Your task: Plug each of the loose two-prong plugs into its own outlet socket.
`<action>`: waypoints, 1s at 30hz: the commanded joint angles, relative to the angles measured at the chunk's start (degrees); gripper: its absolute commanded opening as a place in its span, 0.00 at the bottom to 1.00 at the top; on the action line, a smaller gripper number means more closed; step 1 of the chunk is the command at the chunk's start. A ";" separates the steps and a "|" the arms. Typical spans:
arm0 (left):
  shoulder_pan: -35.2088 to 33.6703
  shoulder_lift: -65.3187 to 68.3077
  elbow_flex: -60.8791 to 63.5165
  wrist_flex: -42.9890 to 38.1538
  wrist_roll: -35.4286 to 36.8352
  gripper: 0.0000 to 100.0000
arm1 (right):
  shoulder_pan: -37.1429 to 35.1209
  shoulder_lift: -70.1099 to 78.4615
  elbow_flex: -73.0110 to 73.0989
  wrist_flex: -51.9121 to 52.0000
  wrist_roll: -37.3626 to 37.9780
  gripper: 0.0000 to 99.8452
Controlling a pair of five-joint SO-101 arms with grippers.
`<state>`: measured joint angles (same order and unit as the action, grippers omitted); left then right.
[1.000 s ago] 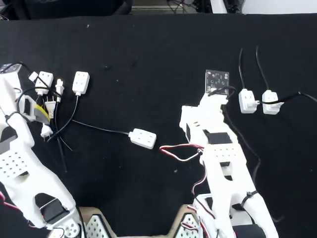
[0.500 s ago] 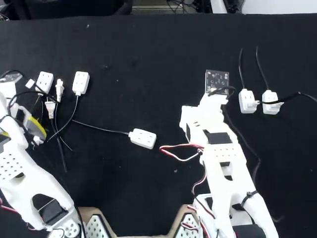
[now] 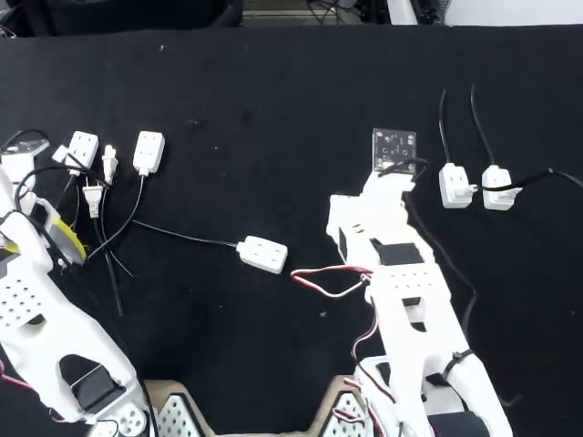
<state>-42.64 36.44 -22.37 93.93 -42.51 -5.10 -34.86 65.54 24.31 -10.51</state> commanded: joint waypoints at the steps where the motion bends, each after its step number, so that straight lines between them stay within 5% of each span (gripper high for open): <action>1: 1.19 1.67 0.66 -0.53 -0.26 0.16 | -0.62 0.04 -1.19 -1.23 -0.62 0.17; 9: 0.75 -0.70 -1.19 -0.09 2.55 0.03 | -0.70 0.04 -1.19 -1.23 -0.62 0.17; 18: 0.31 -7.12 -0.57 0.53 2.20 0.05 | -0.70 0.04 -1.19 -1.14 -0.62 0.17; 22: -0.48 -6.68 -0.57 6.86 -1.93 0.05 | -0.70 0.04 -1.19 -1.14 -0.62 0.17; 30: -8.75 -7.21 -0.22 6.86 -6.59 0.05 | -0.70 0.04 -1.19 -1.14 -0.62 0.17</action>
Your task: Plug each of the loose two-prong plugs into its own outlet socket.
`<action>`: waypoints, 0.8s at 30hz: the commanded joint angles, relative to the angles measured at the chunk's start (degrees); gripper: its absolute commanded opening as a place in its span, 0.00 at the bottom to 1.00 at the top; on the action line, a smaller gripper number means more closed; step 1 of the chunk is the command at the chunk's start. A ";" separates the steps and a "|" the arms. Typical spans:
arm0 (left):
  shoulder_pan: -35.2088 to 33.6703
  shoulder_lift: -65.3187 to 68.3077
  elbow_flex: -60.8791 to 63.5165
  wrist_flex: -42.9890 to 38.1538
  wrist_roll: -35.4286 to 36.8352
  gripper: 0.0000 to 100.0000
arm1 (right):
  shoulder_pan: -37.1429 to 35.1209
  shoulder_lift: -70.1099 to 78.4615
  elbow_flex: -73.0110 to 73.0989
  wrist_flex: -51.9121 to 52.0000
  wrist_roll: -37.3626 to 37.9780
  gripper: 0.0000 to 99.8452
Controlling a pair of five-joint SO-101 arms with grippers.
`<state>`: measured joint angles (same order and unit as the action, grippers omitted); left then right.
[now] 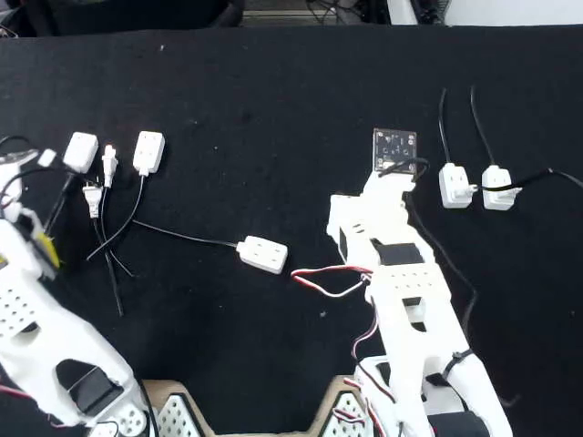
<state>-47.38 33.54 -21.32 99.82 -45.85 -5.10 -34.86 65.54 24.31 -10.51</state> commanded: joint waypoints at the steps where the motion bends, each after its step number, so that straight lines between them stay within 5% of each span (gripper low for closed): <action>1: -4.88 -4.31 -1.27 0.97 -3.25 0.05 | -0.70 0.04 -1.19 -1.14 -0.62 0.17; 14: -4.09 -4.22 8.13 0.88 -5.89 0.05 | -0.70 0.04 -1.19 -1.14 -0.62 0.17; 20: -4.97 -4.13 6.46 0.79 -6.51 0.18 | -0.70 0.04 -1.19 -1.14 -0.62 0.17; 24: -5.05 -3.69 2.59 0.79 -6.33 0.17 | -0.70 0.04 -1.19 -1.14 -0.62 0.17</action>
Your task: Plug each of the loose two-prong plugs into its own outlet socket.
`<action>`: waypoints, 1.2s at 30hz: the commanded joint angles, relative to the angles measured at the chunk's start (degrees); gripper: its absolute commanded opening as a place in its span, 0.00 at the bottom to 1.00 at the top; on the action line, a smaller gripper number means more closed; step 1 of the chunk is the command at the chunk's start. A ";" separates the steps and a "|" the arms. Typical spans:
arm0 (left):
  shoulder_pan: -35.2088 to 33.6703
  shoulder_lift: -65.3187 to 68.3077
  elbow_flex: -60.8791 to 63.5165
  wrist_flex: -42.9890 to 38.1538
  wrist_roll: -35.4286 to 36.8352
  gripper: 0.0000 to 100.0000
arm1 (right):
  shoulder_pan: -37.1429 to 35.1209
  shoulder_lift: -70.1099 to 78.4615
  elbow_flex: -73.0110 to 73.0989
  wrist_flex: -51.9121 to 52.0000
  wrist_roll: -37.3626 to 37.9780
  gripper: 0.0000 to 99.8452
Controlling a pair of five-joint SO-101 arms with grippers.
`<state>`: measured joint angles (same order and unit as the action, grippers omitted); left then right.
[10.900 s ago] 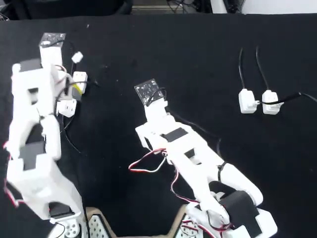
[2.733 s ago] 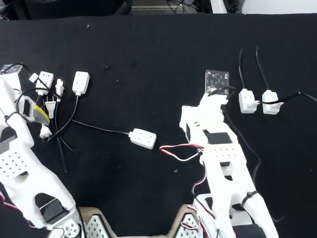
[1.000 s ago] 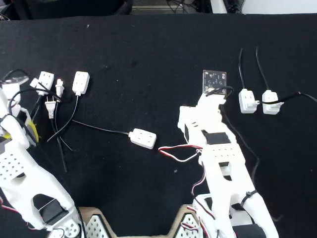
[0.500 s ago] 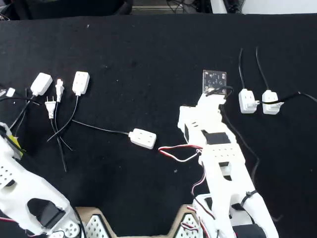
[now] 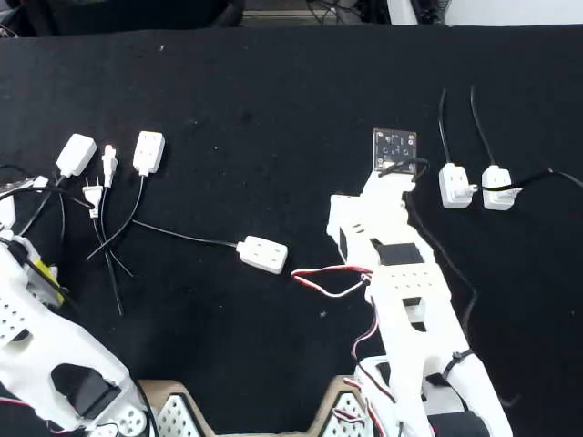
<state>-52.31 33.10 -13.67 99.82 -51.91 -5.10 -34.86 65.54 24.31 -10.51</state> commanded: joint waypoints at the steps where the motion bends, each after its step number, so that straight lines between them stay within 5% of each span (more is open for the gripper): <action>1: 0.04 -3.25 -5.85 0.79 -0.09 0.17 | -0.70 0.04 -1.19 -1.14 -0.62 0.17; 12: 2.33 1.14 -7.43 -7.74 6.77 0.17 | -0.70 0.04 -1.19 -1.14 -0.62 0.17; 36: 1.19 2.46 -11.65 -0.44 6.95 0.17 | -0.70 0.04 -1.19 -1.14 -0.62 0.17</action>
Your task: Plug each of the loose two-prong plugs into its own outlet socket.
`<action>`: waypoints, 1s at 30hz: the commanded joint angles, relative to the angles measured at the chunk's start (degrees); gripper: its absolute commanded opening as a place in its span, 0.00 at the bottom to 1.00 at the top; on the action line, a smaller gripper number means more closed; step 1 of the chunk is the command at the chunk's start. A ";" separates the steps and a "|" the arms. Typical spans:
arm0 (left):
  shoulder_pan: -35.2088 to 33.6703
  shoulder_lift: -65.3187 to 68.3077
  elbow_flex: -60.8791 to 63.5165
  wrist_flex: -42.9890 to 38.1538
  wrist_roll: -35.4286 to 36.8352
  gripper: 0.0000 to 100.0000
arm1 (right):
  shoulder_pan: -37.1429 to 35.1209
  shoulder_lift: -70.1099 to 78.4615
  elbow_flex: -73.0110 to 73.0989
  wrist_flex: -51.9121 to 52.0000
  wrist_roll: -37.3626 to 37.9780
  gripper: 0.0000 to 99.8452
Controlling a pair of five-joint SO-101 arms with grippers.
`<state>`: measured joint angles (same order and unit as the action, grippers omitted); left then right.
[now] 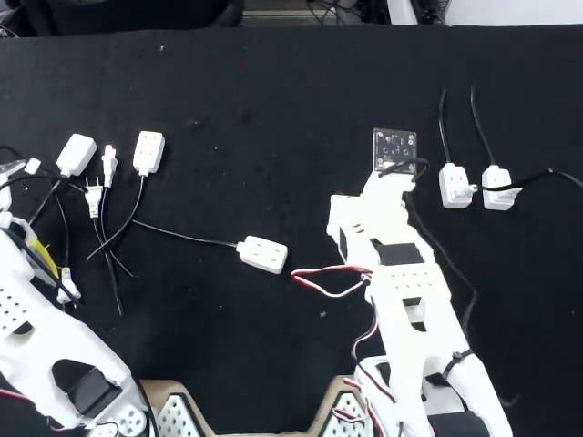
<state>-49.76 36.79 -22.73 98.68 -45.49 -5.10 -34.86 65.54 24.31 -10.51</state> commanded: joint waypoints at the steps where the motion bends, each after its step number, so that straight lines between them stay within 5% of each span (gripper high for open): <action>1: -1.54 -1.05 -2.51 0.70 0.53 0.17 | -0.70 0.04 -1.19 -1.14 -0.62 0.17; 8: -1.10 -1.41 2.24 -4.84 2.99 0.17 | -0.79 0.04 -1.19 -1.14 -0.62 0.17; 17: 0.66 -9.14 4.18 1.41 4.40 0.18 | -0.79 0.04 -1.19 -1.14 -0.62 0.17; 30: 3.03 -13.10 24.13 -18.46 9.14 0.20 | -0.79 0.04 -1.19 -1.14 -0.62 0.17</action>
<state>-48.09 26.42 -2.51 86.37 -37.41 -5.10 -34.86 65.54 24.31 -10.51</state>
